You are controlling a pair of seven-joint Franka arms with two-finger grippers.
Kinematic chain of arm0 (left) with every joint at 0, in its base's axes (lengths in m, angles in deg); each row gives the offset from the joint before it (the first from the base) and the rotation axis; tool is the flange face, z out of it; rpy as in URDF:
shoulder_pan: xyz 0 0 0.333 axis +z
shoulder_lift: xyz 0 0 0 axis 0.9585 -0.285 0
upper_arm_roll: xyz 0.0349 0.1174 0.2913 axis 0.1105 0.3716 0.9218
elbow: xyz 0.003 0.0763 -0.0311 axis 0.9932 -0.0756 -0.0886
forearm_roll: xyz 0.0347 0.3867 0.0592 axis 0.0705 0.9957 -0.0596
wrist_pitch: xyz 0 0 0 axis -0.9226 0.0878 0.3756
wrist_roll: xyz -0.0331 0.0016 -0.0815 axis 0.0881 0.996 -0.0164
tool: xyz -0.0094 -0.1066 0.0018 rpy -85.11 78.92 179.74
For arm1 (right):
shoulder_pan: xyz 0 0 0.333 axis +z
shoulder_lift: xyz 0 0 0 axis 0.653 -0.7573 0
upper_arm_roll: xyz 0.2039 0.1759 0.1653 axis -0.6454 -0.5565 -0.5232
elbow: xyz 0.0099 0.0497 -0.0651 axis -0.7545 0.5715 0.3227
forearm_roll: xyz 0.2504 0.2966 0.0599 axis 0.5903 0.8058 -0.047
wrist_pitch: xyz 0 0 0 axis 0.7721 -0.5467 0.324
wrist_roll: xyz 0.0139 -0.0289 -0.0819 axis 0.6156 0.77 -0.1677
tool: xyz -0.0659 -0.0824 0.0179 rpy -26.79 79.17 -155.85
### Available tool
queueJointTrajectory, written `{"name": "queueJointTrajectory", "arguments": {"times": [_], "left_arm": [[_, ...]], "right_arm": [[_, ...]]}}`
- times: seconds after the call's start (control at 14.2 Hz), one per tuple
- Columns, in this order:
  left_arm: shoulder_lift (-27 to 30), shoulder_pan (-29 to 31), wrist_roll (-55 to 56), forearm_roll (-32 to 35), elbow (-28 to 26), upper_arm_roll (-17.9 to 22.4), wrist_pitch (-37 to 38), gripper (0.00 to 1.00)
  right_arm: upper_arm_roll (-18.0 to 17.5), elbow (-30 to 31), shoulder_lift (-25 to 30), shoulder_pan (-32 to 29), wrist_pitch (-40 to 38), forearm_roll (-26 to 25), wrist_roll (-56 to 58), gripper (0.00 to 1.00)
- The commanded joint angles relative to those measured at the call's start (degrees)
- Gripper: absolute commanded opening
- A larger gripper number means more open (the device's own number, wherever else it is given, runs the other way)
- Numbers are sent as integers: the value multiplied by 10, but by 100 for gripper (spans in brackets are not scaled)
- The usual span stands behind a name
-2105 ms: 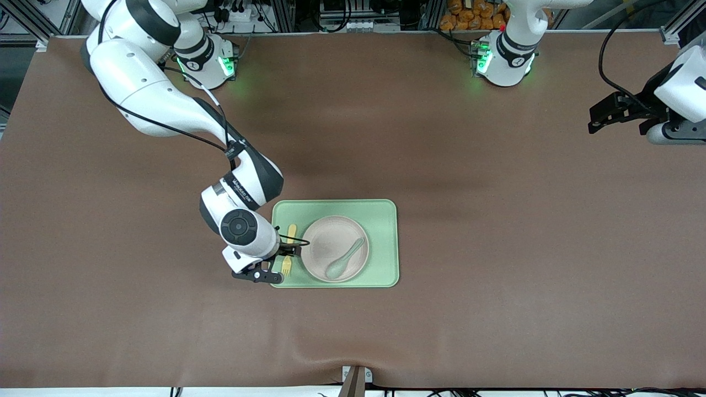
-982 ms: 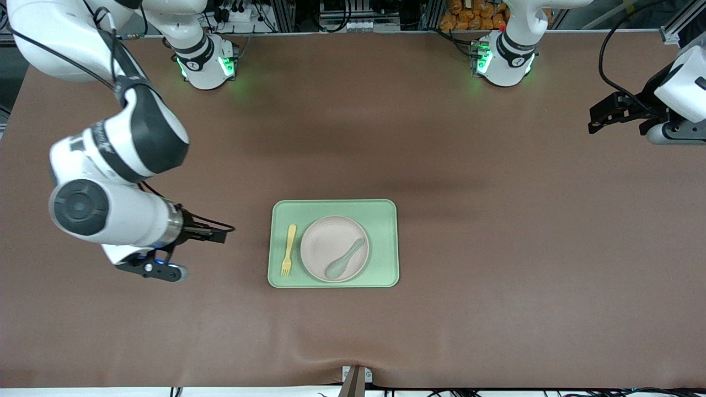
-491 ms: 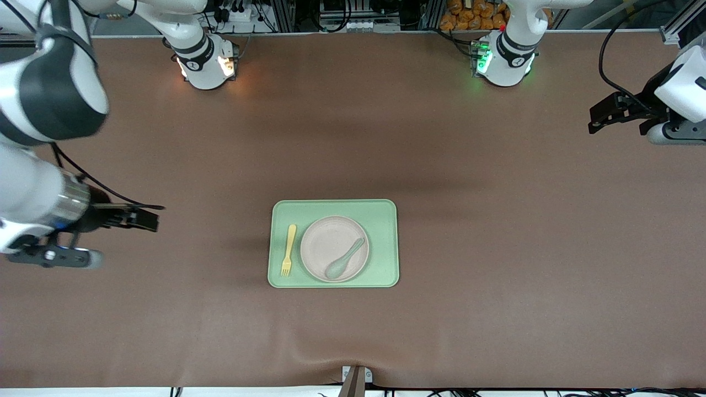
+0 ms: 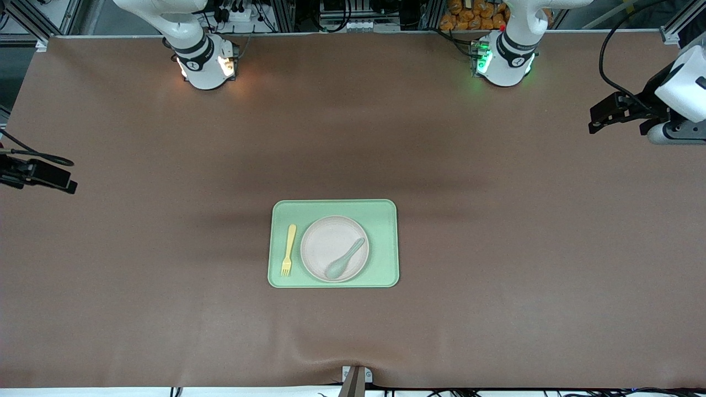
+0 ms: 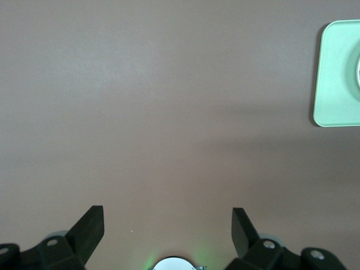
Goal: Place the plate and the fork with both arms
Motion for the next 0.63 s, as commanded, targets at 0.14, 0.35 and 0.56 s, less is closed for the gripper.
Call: {"name": "queueJointTrajectory", "arguments": {"times": [0.14,0.35,0.56], "left_arm": [[1,2,-21,8,7,-2,1,100],[4,2,-26,7,6,0,5,100],[8,13,-27,7,6,1,13,100]], "right_arm": [[12,246,148,3,135,11,6,100],[9,280,178,4,135,11,7,100],[6,315,201,5,153,11,7,100]]}}
